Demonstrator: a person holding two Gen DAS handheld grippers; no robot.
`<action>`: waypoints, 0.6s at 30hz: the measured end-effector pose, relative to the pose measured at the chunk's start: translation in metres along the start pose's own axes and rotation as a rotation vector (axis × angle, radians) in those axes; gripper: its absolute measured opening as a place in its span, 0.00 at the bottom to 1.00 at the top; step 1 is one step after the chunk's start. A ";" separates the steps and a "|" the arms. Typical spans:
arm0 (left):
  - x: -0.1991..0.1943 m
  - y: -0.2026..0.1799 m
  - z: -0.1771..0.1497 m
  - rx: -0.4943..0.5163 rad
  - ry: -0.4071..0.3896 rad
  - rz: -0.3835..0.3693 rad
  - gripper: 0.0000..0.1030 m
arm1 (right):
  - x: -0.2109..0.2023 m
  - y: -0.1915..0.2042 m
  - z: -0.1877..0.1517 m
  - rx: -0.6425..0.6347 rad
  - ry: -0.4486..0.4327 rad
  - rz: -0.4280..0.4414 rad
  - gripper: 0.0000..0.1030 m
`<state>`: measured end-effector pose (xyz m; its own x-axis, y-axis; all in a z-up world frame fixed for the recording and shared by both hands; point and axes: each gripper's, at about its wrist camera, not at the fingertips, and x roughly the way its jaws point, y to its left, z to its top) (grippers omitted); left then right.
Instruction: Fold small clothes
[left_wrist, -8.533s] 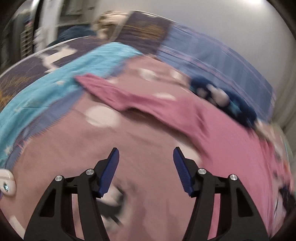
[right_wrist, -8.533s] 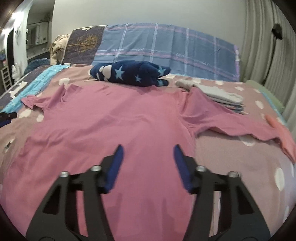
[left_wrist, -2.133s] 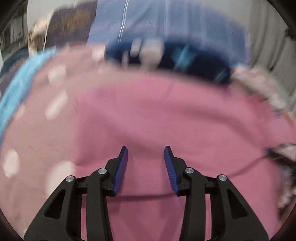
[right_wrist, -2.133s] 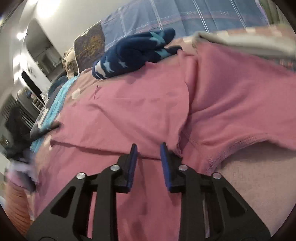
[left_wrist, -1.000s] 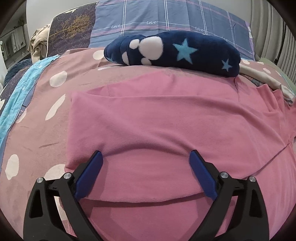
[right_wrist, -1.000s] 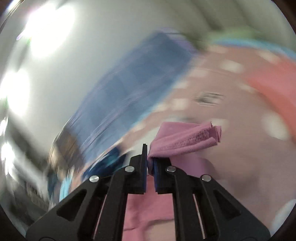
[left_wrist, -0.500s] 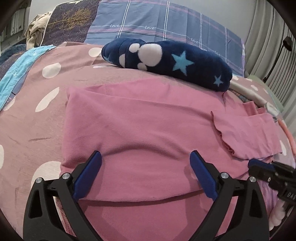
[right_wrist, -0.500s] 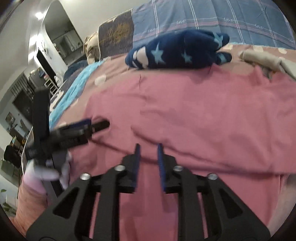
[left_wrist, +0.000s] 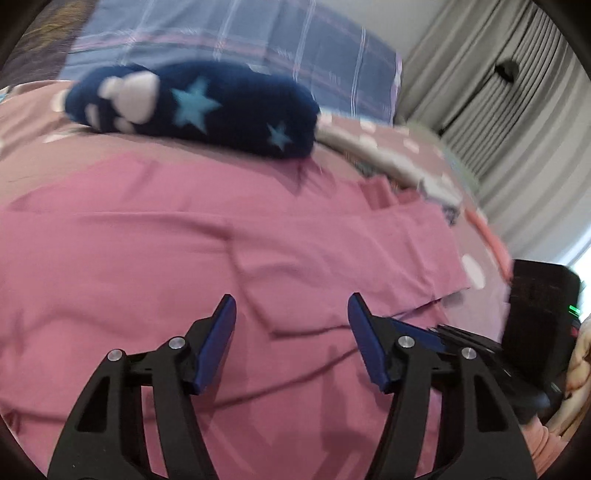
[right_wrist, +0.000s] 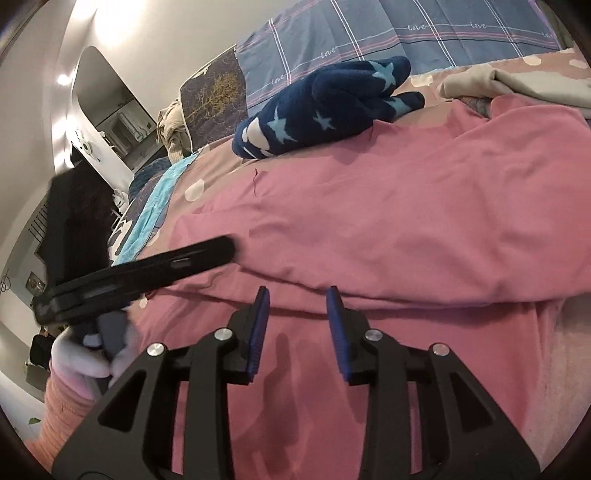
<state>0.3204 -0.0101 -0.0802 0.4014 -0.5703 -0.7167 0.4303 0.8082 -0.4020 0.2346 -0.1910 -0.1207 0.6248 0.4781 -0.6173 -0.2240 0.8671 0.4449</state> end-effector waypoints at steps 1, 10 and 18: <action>0.010 -0.005 0.003 0.015 0.019 0.012 0.20 | 0.000 -0.001 -0.001 0.004 0.002 -0.015 0.34; -0.049 -0.050 0.050 0.100 -0.119 0.105 0.05 | 0.010 -0.017 -0.002 0.080 0.040 -0.030 0.24; -0.139 -0.008 0.035 0.105 -0.196 0.340 0.05 | 0.012 -0.017 -0.002 0.085 0.041 -0.027 0.24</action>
<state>0.2891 0.0574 0.0425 0.6773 -0.2990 -0.6722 0.3229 0.9418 -0.0935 0.2440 -0.1994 -0.1369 0.5983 0.4617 -0.6550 -0.1421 0.8655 0.4803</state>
